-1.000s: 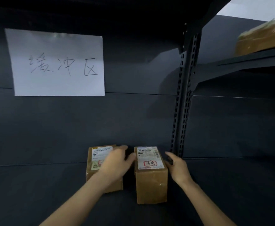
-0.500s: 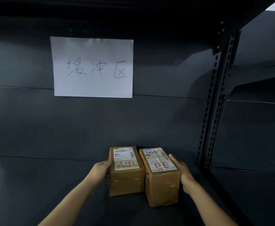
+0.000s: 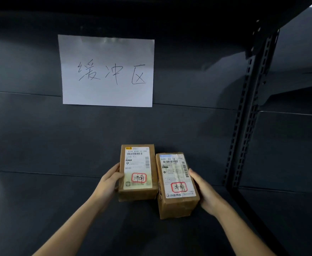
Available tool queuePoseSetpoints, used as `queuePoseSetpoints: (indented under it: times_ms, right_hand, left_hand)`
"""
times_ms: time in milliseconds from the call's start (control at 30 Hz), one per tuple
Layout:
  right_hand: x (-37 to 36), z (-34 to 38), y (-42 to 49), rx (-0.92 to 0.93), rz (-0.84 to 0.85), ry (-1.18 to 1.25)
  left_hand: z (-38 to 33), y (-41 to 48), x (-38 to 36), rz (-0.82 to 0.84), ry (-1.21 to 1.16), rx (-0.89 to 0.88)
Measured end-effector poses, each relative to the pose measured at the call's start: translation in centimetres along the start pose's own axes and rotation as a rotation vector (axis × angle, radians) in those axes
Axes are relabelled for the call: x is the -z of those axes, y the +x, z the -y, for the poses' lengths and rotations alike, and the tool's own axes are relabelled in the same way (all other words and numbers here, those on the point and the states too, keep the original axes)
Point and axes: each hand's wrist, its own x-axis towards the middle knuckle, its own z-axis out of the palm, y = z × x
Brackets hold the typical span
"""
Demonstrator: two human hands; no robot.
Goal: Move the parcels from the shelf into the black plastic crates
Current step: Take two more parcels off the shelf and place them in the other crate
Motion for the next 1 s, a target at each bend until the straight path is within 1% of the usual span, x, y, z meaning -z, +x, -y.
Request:
queuePoseSetpoints:
  times_ms: [200,400,600,800,1000]
  right_hand:
    - [-1.2,-0.1,-0.9,0.043,0.050,0.079]
    - [-2.7,-0.6,-1.5,0.043,0.122,0.084]
    - [-5.3,-0.7,-1.6,0.068,0.244,0.059]
    - [-10.3,-0.8,-2.3,0.082,0.377,0.036]
    - [-17.6,-0.5,-4.1,0.110,0.526,0.019]
  left_hand:
    - [-0.9,-1.6,0.6,-0.046,0.011,-0.112]
    - [-0.8,-4.2,1.8,-0.112,-0.003,-0.131]
    - [-0.5,-7.1,4.3,-0.207,-0.025,-0.127]
    - [-1.0,-11.0,8.7,-0.344,-0.023,-0.143]
    - [-2.5,-16.9,14.3,-0.459,-0.015,-0.186]
